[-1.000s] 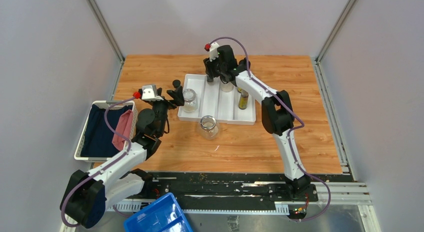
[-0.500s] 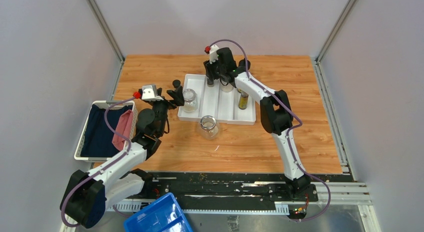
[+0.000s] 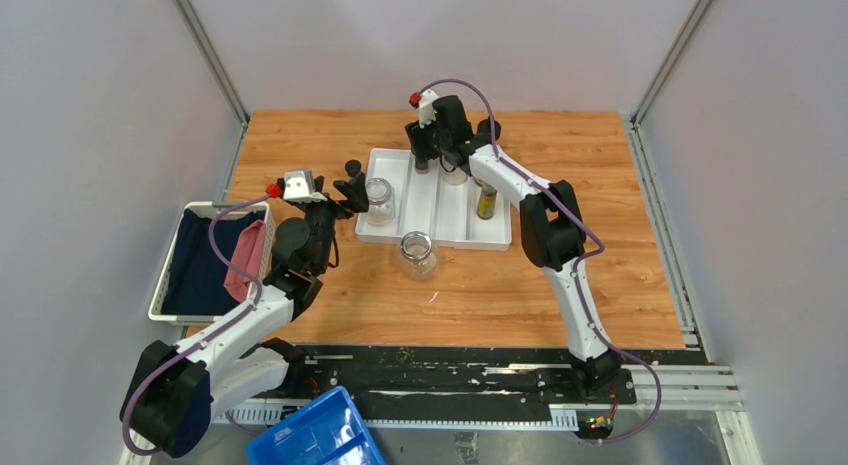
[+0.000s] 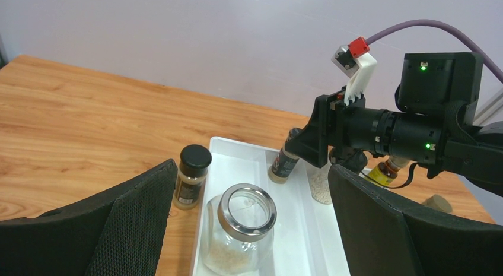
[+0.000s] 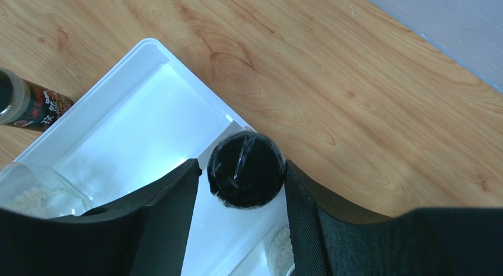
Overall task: Organize the condiment bottles
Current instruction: Place the bottle in the storage box.
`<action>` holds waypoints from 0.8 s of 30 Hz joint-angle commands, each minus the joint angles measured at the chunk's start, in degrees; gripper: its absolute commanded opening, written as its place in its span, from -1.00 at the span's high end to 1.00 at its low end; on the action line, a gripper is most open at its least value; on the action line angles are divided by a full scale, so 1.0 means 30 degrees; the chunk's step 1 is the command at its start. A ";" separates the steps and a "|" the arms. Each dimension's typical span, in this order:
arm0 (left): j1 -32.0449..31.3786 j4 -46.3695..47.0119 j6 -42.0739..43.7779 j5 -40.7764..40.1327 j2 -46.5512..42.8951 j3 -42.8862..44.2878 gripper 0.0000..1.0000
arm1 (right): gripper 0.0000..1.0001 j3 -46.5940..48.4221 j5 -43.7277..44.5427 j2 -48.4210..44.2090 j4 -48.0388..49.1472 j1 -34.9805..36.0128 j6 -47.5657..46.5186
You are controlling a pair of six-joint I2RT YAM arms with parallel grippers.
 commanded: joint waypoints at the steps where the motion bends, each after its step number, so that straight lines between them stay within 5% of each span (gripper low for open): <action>1: -0.0131 -0.0038 -0.0050 -0.0314 -0.0320 -0.0077 -1.00 | -0.22 -0.0468 0.0523 -0.0369 -0.0180 0.0190 -0.0149; 24: -0.0131 -0.0046 -0.0449 -0.0297 -0.1181 -0.0178 -1.00 | -0.38 0.3280 0.0328 -0.1095 -0.1729 0.1219 -0.2257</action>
